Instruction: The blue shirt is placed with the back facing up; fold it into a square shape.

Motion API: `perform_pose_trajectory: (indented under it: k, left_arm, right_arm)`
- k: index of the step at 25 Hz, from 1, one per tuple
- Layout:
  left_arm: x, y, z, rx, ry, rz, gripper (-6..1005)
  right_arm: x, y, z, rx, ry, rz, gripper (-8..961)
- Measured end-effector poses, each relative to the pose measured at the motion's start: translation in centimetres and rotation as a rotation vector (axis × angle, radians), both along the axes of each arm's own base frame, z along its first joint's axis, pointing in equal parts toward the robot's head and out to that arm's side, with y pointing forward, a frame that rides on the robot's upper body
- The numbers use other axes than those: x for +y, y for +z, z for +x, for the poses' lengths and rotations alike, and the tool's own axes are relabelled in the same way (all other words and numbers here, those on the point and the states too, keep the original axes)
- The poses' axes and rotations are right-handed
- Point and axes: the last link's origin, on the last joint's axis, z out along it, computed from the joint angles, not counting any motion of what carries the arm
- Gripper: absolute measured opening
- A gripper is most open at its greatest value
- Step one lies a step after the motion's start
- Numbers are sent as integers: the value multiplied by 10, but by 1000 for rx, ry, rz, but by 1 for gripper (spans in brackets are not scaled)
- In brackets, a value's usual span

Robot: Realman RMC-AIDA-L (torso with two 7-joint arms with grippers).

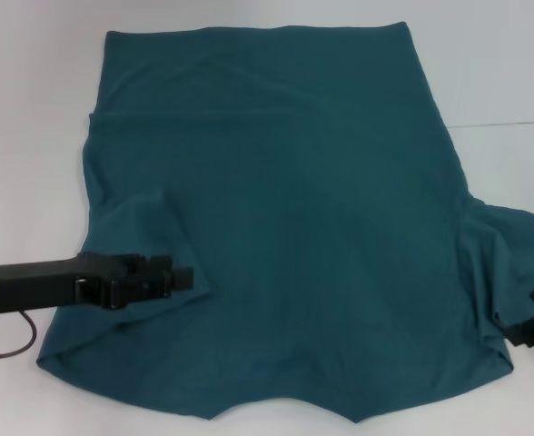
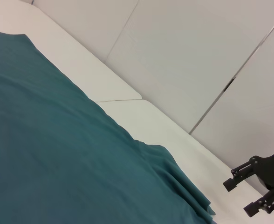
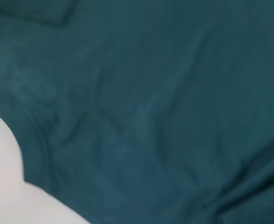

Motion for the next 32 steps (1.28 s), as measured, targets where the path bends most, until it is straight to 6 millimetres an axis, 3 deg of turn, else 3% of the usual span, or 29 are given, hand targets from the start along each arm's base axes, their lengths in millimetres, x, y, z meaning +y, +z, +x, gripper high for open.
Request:
perform_pose_trajectory:
  k: [5, 10, 16, 32]
  left_arm:
    - [-3, -1, -3, -6, 10, -3, 499]
    - [-3, -1, -5, -4, 19, 5, 739]
    - [-3, -1, -7, 2, 28, 13, 858]
    - [0, 1, -8, 10, 37, 34, 850]
  right_arm:
    - [6, 0, 3, -128, -37, 1, 841]
    - [16, -4, 3, -215, -44, 47, 784]
    - [21, -21, -2, -259, -24, 28, 783]
    - [25, -38, -1, -300, -45, 24, 780]
